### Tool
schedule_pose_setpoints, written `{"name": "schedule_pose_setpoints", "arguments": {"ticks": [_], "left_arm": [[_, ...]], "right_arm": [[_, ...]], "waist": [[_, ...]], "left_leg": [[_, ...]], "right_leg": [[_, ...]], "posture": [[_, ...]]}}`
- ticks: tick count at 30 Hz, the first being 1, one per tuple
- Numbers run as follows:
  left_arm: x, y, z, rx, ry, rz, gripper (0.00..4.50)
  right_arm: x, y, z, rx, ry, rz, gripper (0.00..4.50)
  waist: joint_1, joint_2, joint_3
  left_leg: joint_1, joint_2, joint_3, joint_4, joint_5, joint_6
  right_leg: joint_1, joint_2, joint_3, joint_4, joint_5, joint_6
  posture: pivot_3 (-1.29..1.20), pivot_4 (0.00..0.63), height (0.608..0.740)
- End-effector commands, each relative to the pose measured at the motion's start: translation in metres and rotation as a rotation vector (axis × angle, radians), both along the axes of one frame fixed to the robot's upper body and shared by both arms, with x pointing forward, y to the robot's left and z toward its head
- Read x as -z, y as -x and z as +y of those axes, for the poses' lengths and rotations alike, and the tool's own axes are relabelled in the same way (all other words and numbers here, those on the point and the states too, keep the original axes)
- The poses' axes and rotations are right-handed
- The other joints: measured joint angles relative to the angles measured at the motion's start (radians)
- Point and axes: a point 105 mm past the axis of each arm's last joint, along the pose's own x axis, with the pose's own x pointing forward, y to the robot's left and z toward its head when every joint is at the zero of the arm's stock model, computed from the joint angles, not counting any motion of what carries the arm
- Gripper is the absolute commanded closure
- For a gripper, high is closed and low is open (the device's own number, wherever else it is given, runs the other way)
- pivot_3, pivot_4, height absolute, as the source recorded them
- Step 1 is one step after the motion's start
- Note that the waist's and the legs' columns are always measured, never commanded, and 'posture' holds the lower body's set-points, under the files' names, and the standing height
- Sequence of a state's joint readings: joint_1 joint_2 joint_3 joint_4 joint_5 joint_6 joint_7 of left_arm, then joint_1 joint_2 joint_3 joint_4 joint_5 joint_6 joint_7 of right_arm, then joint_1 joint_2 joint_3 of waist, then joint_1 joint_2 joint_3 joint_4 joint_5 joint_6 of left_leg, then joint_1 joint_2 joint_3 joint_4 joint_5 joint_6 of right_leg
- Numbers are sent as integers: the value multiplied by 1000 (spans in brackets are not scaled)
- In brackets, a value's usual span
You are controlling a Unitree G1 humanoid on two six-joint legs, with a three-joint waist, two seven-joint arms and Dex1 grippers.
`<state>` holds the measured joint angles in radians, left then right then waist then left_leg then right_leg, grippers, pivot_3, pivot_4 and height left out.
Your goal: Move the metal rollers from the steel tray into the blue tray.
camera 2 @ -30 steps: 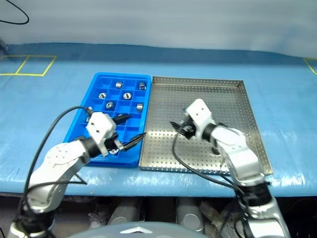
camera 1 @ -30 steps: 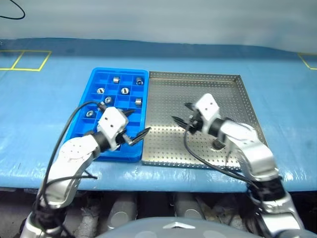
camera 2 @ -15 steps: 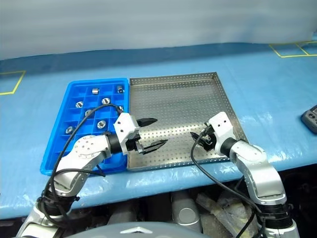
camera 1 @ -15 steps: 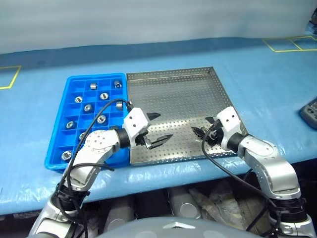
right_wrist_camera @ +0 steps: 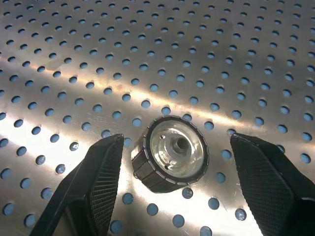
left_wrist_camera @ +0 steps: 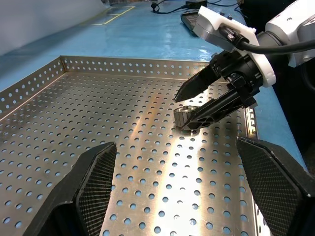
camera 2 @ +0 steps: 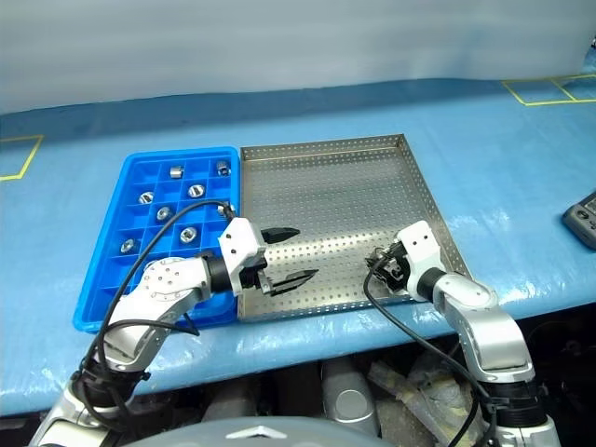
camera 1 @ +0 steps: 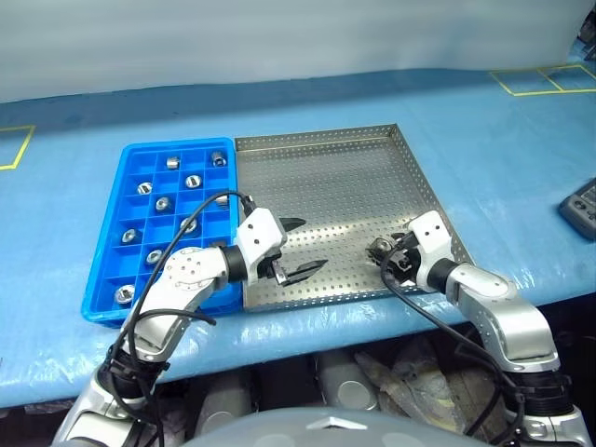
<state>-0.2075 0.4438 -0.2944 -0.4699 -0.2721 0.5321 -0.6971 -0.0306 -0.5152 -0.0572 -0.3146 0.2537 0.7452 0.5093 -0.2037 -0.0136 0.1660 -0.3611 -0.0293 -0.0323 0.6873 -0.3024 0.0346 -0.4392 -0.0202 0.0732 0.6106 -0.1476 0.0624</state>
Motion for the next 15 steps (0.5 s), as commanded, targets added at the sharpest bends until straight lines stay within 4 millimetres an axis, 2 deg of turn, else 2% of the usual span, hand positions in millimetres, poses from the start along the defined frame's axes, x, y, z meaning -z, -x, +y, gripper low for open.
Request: {"name": "schedule_pose_setpoints", "arguments": {"ticks": [1,2,5,7,9,15], "left_arm": [[-6,1,0,5,1,-43,277],[-6,1,0,4,0,-43,277],[-6,1,1,0,-2,-44,277],[-6,1,2,-4,-4,-45,277],[-5,1,3,-6,-5,-46,277],[-6,0,5,-13,-6,-49,277]], "right_arm": [[-6,-3,-3,8,17,-22,874],[-5,-3,-3,8,18,-21,874],[-5,-4,-2,6,17,-21,1466],[-6,-5,0,4,13,-26,2154],[-7,-7,0,3,12,-28,2630],[-11,-10,4,-5,-3,-48,2635]], "waist": [[0,0,0],[0,0,0],[1,0,0],[2,0,0],[2,0,0],[6,0,0]], "left_leg": [[0,0,0,0,0,0],[0,0,0,0,0,0],[0,0,0,0,0,0],[0,0,0,0,0,0],[0,0,0,0,0,0],[0,0,0,0,0,0]], "right_leg": [[0,0,0,0,0,0],[0,0,0,0,1,1],[0,0,0,0,1,2],[0,0,0,0,1,2],[0,0,0,0,1,2],[0,0,0,0,2,3]], "posture": [[-232,150,740],[-220,150,740],[-220,150,740],[-220,150,740],[-209,150,740],[-209,150,740]]}}
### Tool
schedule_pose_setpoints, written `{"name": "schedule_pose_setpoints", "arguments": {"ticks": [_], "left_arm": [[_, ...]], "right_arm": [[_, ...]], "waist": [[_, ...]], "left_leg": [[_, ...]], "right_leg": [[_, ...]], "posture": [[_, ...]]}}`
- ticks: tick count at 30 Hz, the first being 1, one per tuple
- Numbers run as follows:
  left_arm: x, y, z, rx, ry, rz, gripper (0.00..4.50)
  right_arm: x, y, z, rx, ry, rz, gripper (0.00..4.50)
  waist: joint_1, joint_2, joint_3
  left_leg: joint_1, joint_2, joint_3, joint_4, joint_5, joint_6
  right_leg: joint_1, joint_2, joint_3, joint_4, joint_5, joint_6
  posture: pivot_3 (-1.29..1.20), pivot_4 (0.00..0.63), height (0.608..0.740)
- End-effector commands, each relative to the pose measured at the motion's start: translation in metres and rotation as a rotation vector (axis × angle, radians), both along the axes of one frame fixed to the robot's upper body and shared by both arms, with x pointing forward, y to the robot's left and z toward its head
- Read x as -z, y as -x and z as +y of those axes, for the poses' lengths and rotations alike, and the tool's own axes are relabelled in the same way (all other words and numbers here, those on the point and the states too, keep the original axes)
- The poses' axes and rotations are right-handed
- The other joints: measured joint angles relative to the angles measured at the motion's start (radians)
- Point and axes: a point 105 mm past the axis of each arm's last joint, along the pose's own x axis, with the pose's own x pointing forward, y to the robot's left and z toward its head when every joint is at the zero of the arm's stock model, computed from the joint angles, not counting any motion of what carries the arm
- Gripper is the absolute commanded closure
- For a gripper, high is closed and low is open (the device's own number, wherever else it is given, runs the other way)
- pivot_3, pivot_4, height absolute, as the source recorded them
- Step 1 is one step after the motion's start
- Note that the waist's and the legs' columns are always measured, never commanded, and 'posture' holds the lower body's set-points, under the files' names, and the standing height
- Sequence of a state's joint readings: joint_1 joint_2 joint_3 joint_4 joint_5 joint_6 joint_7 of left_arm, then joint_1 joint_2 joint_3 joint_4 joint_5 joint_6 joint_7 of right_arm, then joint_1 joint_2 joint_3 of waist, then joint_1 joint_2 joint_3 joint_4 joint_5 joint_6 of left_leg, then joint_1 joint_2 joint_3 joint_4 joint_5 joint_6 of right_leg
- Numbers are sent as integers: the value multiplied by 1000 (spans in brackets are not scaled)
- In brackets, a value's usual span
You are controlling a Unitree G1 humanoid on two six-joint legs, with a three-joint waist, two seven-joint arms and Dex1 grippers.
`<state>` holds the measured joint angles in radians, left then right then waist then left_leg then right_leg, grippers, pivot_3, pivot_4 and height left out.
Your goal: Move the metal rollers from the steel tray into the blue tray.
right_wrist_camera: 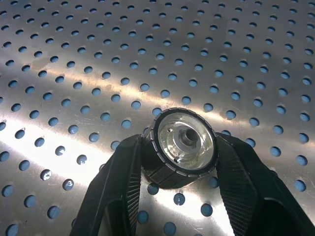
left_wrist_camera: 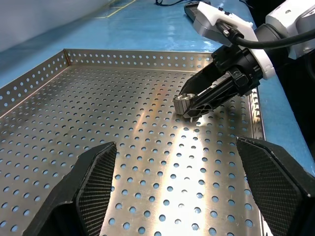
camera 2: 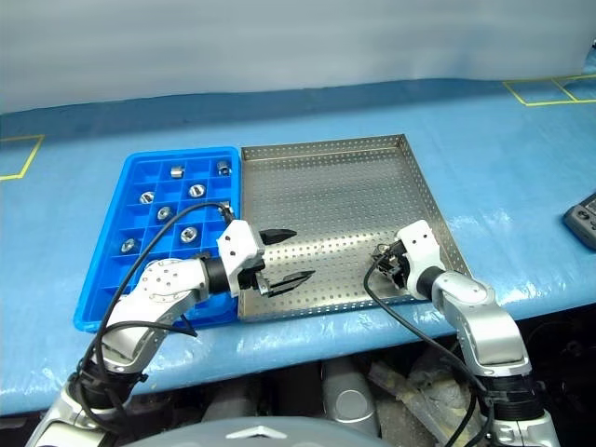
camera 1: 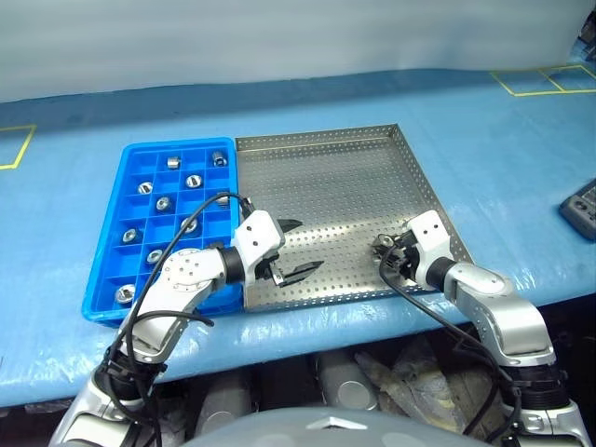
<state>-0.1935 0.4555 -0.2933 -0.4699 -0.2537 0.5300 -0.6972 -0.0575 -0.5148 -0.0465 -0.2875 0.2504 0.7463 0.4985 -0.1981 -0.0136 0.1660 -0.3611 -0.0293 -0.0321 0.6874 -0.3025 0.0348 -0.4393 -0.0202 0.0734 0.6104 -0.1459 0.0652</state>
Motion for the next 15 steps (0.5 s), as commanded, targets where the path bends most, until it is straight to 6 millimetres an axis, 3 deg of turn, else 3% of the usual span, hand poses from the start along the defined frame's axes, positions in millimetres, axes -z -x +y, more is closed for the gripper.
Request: {"name": "schedule_pose_setpoints", "arguments": {"ticks": [1,6,11,15], "left_arm": [[-11,0,1,1,18,-53,277],[-14,2,13,-42,9,-63,277],[-15,10,41,-139,-20,-63,277],[-18,20,71,-263,-63,-71,277]], "right_arm": [[-13,-5,6,-16,-14,-58,2635],[-32,-12,31,-97,-56,-146,2635],[-59,-24,70,-235,-110,-260,2635],[-77,-31,116,-415,-170,-311,2635]], "waist": [[1,0,0],[-2,0,0],[4,0,0],[26,-2,1]], "left_leg": [[0,0,0,0,0,0],[0,1,1,0,0,0],[-1,2,1,-1,0,0],[-1,2,1,-2,0,0]], "right_leg": [[0,0,0,0,0,0],[-1,0,1,0,0,0],[-3,1,2,1,0,0],[-4,1,1,1,0,0]], "posture": [[-209,150,740],[-174,150,740],[-116,150,740],[-42,150,740]]}}
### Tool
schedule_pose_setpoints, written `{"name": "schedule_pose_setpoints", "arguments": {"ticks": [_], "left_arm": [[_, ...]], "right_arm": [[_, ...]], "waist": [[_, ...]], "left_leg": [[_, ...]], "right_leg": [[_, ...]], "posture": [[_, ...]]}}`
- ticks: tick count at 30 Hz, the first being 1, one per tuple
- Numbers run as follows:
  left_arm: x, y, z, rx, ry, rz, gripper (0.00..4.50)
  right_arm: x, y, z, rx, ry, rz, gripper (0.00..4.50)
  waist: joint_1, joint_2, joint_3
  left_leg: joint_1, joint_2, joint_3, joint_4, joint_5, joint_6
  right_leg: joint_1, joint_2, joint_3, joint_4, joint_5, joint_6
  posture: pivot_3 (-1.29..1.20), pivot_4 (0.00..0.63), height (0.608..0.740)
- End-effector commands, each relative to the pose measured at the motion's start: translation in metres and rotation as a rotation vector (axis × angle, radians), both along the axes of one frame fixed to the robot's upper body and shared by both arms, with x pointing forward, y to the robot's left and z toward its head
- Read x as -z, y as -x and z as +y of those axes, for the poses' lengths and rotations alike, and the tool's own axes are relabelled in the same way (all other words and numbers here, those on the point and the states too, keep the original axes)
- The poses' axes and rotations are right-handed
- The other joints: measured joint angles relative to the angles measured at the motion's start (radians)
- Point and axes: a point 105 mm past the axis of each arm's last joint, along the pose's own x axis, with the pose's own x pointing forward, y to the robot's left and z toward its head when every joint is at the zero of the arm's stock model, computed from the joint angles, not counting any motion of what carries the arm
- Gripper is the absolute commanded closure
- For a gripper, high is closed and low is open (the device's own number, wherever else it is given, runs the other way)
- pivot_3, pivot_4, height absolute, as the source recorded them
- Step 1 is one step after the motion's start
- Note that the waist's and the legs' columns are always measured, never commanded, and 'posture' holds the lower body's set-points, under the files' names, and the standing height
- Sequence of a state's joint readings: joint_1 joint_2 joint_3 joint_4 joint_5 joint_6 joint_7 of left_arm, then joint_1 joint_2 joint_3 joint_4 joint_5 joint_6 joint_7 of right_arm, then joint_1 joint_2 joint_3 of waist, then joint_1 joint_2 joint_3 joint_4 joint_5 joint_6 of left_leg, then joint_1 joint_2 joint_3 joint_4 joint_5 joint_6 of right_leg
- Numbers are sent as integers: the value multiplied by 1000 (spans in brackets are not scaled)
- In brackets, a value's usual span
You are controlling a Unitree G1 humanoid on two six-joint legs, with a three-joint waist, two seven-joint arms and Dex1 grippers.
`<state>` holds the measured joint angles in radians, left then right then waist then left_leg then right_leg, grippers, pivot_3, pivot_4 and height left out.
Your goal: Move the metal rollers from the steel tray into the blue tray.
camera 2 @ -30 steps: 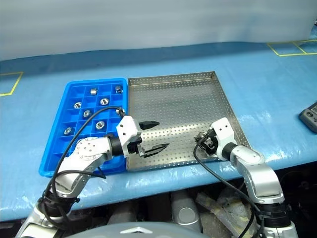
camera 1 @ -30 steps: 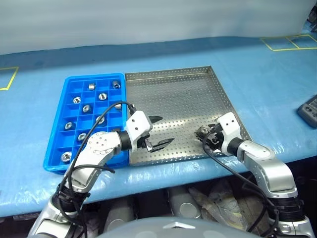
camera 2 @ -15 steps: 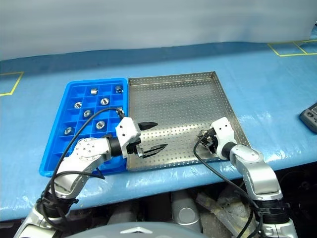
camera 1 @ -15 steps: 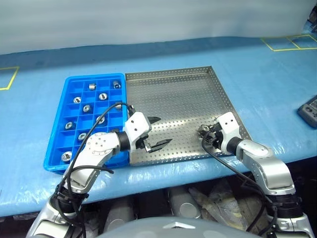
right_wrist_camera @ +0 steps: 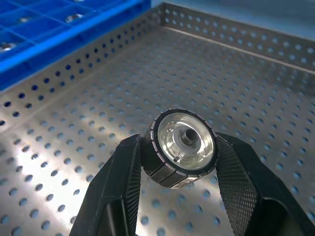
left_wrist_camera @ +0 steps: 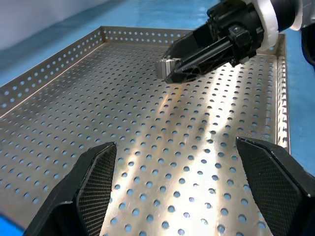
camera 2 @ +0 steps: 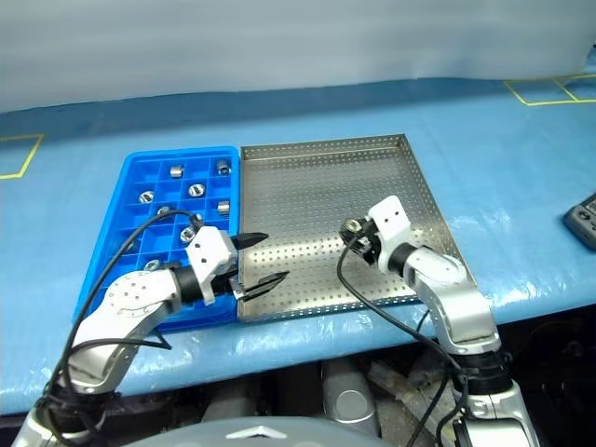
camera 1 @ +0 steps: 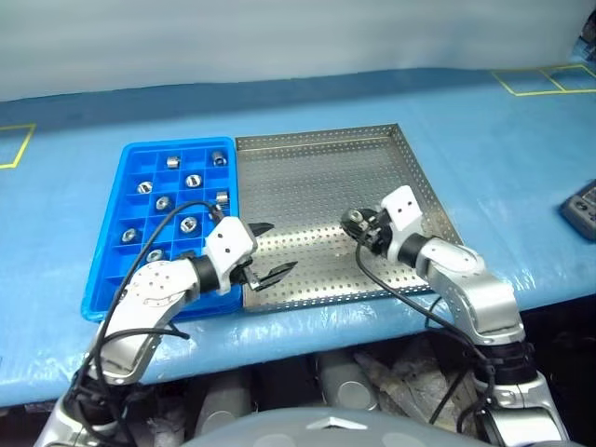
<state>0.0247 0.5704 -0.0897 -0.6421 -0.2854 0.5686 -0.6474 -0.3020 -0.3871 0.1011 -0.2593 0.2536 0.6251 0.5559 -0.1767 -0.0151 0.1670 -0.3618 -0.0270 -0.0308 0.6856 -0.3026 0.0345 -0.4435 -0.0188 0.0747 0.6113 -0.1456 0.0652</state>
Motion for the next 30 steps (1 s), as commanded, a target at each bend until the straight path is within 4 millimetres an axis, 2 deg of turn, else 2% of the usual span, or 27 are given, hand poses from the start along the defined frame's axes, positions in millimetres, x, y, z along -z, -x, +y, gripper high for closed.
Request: {"name": "schedule_pose_setpoints", "arguments": {"ticks": [1,4,6,9,11,18,28,29,30], "left_arm": [[-18,7,18,-81,-23,-68,277],[-24,15,43,-216,-55,-96,277],[-26,18,50,-257,-63,-104,277],[-27,29,67,-356,-85,-104,277],[-27,35,73,-392,-93,-97,277],[-24,46,72,-434,-80,-80,277],[-25,38,67,-405,-78,-85,277],[-25,37,66,-400,-77,-86,277],[-26,36,66,-397,-77,-86,277]], "right_arm": [[-22,-1,36,-159,-42,-79,2635],[-28,-2,73,-298,-53,-102,2635],[-29,-2,83,-337,-49,-112,2635],[-28,0,107,-419,-47,-116,2635],[-25,2,116,-456,-40,-106,2635],[-12,7,126,-513,-17,-50,2635],[6,6,118,-484,21,9,2635],[7,7,117,-485,19,15,1907],[7,8,117,-487,19,17,1644]], "waist": [[14,0,0],[55,-1,1],[85,-1,1],[126,-1,1],[150,-1,1],[198,-1,1],[198,-1,1],[196,-1,1],[195,-1,1]], "left_leg": [[0,0,-1,0,0,0],[-1,0,-2,-1,0,0],[-1,0,-3,-2,0,-1],[-3,-1,-6,-2,0,-2],[-3,-1,-6,-2,-1,-2],[-4,-2,-11,-2,0,-4],[-3,-1,-17,-3,3,-9],[-3,-1,-17,-3,3,-9],[-3,-1,-17,-3,3,-9]], "right_leg": [[0,0,0,0,0,0],[-1,-1,-3,0,0,-2],[-1,-2,-4,0,3,-7],[-2,-3,-7,-1,2,-9],[-2,-4,-7,-1,1,-10],[0,-4,-12,-2,-1,-13],[1,-2,-18,1,-4,-19],[1,-2,-18,1,-4,-19],[1,-2,-19,1,-4,-19]], "posture": [[-20,150,740],[45,150,740],[56,150,740],[117,150,740],[139,150,740],[182,150,740],[140,150,740],[140,150,740],[135,150,740]]}}
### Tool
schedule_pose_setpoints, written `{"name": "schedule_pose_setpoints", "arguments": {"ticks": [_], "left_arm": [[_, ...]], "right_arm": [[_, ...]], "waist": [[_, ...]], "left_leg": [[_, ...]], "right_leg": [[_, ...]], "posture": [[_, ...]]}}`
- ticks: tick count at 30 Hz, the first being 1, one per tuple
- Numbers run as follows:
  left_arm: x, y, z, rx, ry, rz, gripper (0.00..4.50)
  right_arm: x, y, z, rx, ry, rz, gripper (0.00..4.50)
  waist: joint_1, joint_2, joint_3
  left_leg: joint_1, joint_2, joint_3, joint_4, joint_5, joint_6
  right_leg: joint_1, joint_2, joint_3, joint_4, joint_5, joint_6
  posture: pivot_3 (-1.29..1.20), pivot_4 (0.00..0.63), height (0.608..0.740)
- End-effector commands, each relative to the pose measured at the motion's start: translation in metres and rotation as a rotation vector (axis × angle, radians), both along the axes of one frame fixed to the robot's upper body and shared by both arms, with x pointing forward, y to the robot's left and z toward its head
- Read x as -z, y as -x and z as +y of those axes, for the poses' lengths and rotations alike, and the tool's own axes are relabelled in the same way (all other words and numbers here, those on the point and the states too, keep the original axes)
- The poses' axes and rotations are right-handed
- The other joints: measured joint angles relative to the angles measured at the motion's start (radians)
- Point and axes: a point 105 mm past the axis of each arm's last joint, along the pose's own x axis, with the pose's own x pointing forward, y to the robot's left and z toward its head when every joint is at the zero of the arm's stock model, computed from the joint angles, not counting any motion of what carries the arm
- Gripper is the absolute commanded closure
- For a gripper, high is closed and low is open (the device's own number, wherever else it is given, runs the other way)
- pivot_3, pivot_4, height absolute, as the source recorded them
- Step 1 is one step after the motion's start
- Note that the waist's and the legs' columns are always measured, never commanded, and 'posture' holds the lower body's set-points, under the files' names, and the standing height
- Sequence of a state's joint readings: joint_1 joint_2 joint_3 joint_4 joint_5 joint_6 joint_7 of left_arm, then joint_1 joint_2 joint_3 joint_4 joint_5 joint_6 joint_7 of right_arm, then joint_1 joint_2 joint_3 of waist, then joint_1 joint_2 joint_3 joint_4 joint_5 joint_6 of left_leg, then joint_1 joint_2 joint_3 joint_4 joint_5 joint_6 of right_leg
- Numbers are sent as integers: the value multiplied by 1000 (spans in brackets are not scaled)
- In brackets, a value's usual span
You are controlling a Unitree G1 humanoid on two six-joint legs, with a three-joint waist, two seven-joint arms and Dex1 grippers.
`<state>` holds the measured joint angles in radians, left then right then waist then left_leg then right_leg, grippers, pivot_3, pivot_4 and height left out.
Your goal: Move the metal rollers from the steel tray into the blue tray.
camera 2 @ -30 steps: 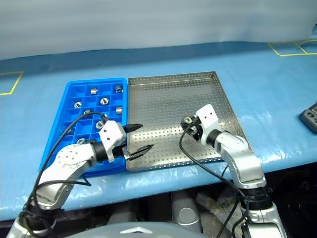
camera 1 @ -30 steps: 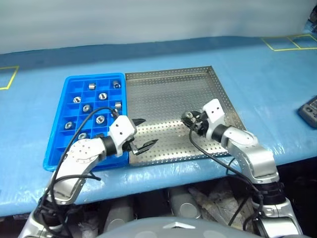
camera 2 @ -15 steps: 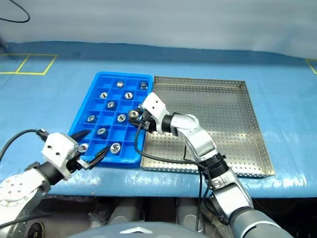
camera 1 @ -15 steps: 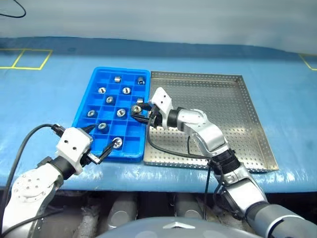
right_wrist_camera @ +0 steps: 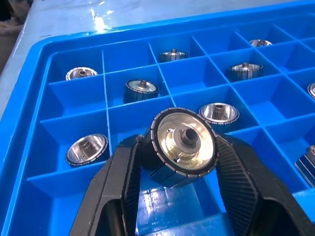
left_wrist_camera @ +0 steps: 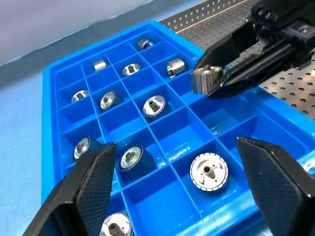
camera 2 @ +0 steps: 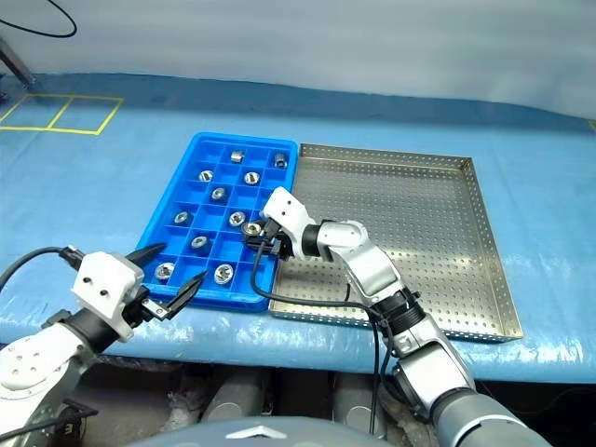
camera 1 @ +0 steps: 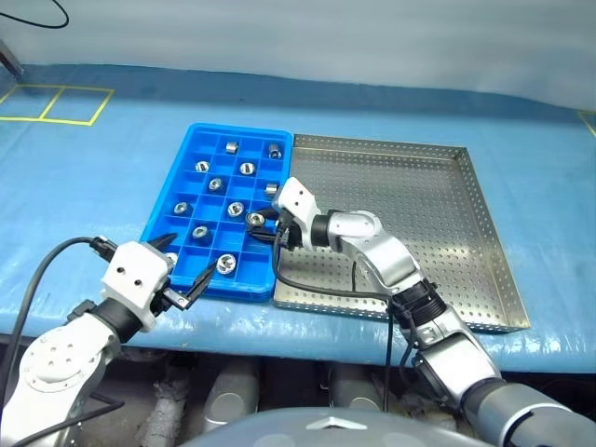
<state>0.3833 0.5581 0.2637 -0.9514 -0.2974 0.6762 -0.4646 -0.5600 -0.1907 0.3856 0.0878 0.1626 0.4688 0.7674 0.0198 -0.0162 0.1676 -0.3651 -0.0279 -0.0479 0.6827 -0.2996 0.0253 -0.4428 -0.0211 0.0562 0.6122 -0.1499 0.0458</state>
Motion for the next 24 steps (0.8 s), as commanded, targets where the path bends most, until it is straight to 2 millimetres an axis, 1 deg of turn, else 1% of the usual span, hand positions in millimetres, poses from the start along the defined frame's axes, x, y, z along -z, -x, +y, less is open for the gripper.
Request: {"name": "schedule_pose_setpoints", "arguments": {"ticks": [1,3,4,8,10,12,14,19,20,22,24], "left_arm": [[-6,-1,-5,27,-6,-20,277],[-6,-2,-6,33,-4,-18,277],[-6,-3,-6,36,-3,-18,277],[-5,-7,-12,54,14,-23,277],[-7,-13,-18,69,37,-41,277],[-7,-19,-24,76,59,-59,277],[-7,-25,-26,76,73,-69,277],[-7,-34,-33,133,88,-70,277],[-7,-37,-34,146,87,-69,277],[-7,-41,-35,169,90,-69,277],[-8,-47,-39,202,109,-70,277]], "right_arm": [[-6,4,2,-23,-17,-14,1356],[-9,5,1,-11,-32,-28,637],[-10,3,1,3,-36,-43,352],[-22,-5,-5,81,-93,-76,352],[-32,-15,-16,169,-125,-114,352],[-37,-24,-30,248,-130,-143,352],[-40,-28,-43,296,-127,-149,352],[-42,-32,-96,409,-81,-166,352],[-42,-32,-109,437,-67,-170,352],[-42,-32,-126,475,-45,-174,352],[-42,-25,-143,484,-34,-167,352]], "waist": [[-3,0,0],[-5,0,0],[-6,0,0],[-7,0,0],[-5,0,0],[-4,0,0],[-6,0,0],[-10,0,0],[-12,0,0],[-23,0,0],[-35,0,0]], "left_leg": [[0,0,0,0,0,0],[0,0,0,0,0,0],[0,0,0,0,0,0],[0,0,-1,0,0,-1],[0,0,-1,0,0,-1],[0,0,-2,0,1,-1],[0,-1,-3,0,1,-1],[0,-1,-3,0,1,-1],[-1,-1,-2,-1,1,-1],[-1,-1,-2,0,0,0],[-1,-1,-2,0,0,0]], "right_leg": [[0,0,0,0,0,0],[0,0,0,0,0,0],[0,0,0,0,0,0],[0,0,-1,0,0,0],[1,0,-1,0,0,0],[1,0,-2,0,0,0],[2,-1,-2,0,0,0],[1,-1,-2,0,0,0],[1,-1,-2,-1,0,0],[1,-1,-2,-1,0,0],[1,-1,-2,-1,0,0]], "posture": [[131,150,740],[125,150,740],[121,150,740],[117,150,740],[108,150,740],[90,150,740],[72,150,740],[10,150,740],[-4,150,740],[-31,150,740],[-53,150,740]]}}
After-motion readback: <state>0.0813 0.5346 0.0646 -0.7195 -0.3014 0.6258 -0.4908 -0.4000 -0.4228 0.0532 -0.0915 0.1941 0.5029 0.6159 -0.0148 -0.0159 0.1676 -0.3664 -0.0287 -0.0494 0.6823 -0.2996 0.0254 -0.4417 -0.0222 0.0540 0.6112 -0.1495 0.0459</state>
